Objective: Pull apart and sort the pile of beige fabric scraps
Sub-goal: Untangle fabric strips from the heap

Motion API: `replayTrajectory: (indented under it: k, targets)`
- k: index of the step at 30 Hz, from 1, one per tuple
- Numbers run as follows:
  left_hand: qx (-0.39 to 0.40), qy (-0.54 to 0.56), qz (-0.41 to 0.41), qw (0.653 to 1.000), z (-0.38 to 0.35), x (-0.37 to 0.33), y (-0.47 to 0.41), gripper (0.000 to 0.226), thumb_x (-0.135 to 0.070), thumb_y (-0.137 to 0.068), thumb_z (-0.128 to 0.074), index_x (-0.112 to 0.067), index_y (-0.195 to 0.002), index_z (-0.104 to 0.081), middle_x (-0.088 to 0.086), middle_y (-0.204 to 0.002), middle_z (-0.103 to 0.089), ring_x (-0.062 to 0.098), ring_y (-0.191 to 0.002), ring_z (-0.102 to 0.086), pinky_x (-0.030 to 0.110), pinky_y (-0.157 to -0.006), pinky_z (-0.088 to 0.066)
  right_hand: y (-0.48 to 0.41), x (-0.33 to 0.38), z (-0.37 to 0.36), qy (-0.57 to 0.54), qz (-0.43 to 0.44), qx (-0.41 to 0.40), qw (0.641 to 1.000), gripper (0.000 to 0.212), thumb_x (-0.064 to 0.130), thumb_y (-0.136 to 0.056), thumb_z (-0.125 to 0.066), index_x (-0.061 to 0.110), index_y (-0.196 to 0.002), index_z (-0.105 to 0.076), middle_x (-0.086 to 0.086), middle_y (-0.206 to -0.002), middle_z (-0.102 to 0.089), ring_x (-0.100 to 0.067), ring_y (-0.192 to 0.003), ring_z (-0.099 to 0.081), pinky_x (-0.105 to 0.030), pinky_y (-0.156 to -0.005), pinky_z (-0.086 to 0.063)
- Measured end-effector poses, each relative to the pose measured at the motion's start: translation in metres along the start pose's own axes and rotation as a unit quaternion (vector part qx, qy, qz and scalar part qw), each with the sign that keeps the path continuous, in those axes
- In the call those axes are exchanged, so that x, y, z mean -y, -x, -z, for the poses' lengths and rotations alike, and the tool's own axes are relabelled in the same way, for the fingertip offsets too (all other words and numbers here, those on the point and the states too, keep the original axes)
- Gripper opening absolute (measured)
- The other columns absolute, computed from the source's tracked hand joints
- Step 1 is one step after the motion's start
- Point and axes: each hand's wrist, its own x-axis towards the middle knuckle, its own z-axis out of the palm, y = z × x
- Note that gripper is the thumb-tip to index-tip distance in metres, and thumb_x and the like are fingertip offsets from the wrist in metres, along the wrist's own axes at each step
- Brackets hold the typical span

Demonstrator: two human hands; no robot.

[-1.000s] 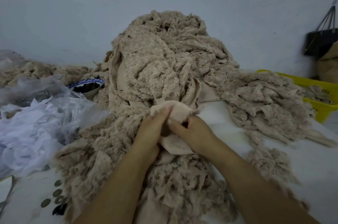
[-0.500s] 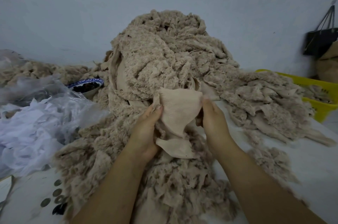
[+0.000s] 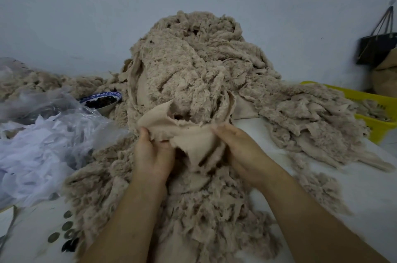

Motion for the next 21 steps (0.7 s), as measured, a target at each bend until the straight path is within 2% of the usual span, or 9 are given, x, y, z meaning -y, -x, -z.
replayTrajectory:
  k: [2, 5, 7, 9, 12, 13, 15, 18, 21]
  targets:
    - [0.009, -0.038, -0.005, 0.999, -0.002, 0.003, 0.001, 0.045, -0.037, -0.108, -0.034, -0.006, -0.120, -0.063, 0.012, -0.110, -0.075, 0.022, -0.101, -0.072, 0.042, -0.109, -0.044, -0.002, 0.003, 0.003, -0.107, -0.006, -0.025, 0.994, 0.050, 0.035, -0.084, -0.067, -0.002, -0.117, -0.065, -0.023, -0.110, -0.070, -0.032, -0.104, -0.068, -0.039, -0.096, -0.054]
    - [0.048, -0.232, -0.014, 0.971, -0.005, 0.015, 0.010, 0.039, -0.039, -0.103, -0.047, -0.012, -0.126, -0.061, 0.008, -0.113, -0.075, 0.021, -0.102, -0.073, 0.040, -0.093, -0.056, -0.003, 0.006, 0.003, -0.129, -0.019, -0.054, 0.990, 0.034, 0.039, -0.085, -0.070, 0.009, -0.102, -0.073, -0.025, -0.099, -0.061, -0.041, -0.081, -0.058, -0.032, -0.069, -0.048]
    - [0.139, -0.381, -0.013, 0.914, -0.006, 0.022, 0.021, 0.058, -0.061, -0.091, -0.053, -0.017, -0.127, -0.064, 0.009, -0.125, -0.070, 0.024, -0.115, -0.067, 0.041, -0.096, -0.052, -0.003, 0.005, 0.004, -0.120, -0.009, -0.076, 0.990, 0.027, 0.036, -0.093, -0.065, 0.011, -0.091, -0.075, -0.021, -0.090, -0.068, -0.036, -0.076, -0.064, -0.029, -0.063, -0.051]
    - [0.231, -0.531, -0.026, 0.815, -0.004, 0.030, 0.027, 0.073, -0.085, -0.076, -0.051, -0.032, -0.125, -0.065, -0.004, -0.123, -0.071, 0.017, -0.113, -0.067, 0.035, -0.096, -0.052, -0.004, 0.002, 0.003, -0.074, 0.021, -0.097, 0.992, 0.027, 0.036, -0.096, -0.062, 0.017, -0.081, -0.074, -0.010, -0.074, -0.072, -0.019, -0.068, -0.069, -0.025, -0.060, -0.054]
    - [0.212, -0.657, -0.074, 0.719, -0.003, 0.038, 0.032, 0.048, -0.084, -0.072, -0.057, -0.045, -0.098, -0.064, -0.035, -0.089, -0.069, -0.012, -0.081, -0.066, 0.004, -0.063, -0.047, -0.004, -0.001, 0.002, 0.029, 0.045, -0.109, 0.993, 0.033, 0.040, -0.098, -0.058, 0.014, -0.082, -0.069, -0.013, -0.062, -0.061, -0.016, -0.056, -0.058, -0.027, -0.055, -0.050]
    - [0.178, -0.662, -0.098, 0.722, -0.002, 0.039, 0.030, 0.031, -0.071, -0.081, -0.061, -0.041, -0.085, -0.067, -0.032, -0.075, -0.068, -0.010, -0.067, -0.065, 0.003, -0.053, -0.043, -0.004, -0.003, 0.002, 0.044, 0.046, -0.109, 0.992, 0.034, 0.041, -0.099, -0.057, 0.014, -0.081, -0.066, -0.005, -0.054, -0.057, -0.011, -0.046, -0.053, -0.023, -0.046, -0.045]
    - [0.099, -0.625, -0.123, 0.764, 0.001, 0.039, 0.025, 0.035, -0.050, -0.094, -0.059, -0.027, -0.070, -0.068, -0.021, -0.062, -0.067, -0.002, -0.056, -0.062, 0.009, -0.051, -0.044, -0.007, -0.004, 0.004, 0.066, 0.040, -0.122, 0.989, 0.031, 0.040, -0.100, -0.056, 0.020, -0.079, -0.066, 0.006, -0.054, -0.060, -0.006, -0.045, -0.055, -0.022, -0.044, -0.046]
    - [0.072, -0.502, -0.073, 0.859, 0.000, 0.030, 0.021, 0.032, -0.044, -0.099, -0.056, -0.032, -0.082, -0.080, -0.009, -0.090, -0.078, 0.010, -0.085, -0.073, 0.026, -0.078, -0.057, -0.011, -0.002, 0.010, 0.081, 0.050, -0.161, 0.982, 0.027, 0.039, -0.102, -0.051, 0.025, -0.086, -0.068, 0.013, -0.054, -0.059, -0.001, -0.047, -0.051, -0.022, -0.048, -0.041]
    - [0.080, -0.450, -0.065, 0.887, -0.002, 0.025, 0.020, 0.026, -0.042, -0.097, -0.060, -0.041, -0.081, -0.080, -0.006, -0.096, -0.078, 0.011, -0.090, -0.074, 0.029, -0.076, -0.056, -0.010, 0.000, 0.014, 0.030, 0.086, -0.150, 0.985, 0.034, 0.052, -0.099, -0.051, 0.021, -0.090, -0.063, 0.012, -0.054, -0.045, -0.004, -0.041, -0.034, -0.019, -0.040, -0.031]
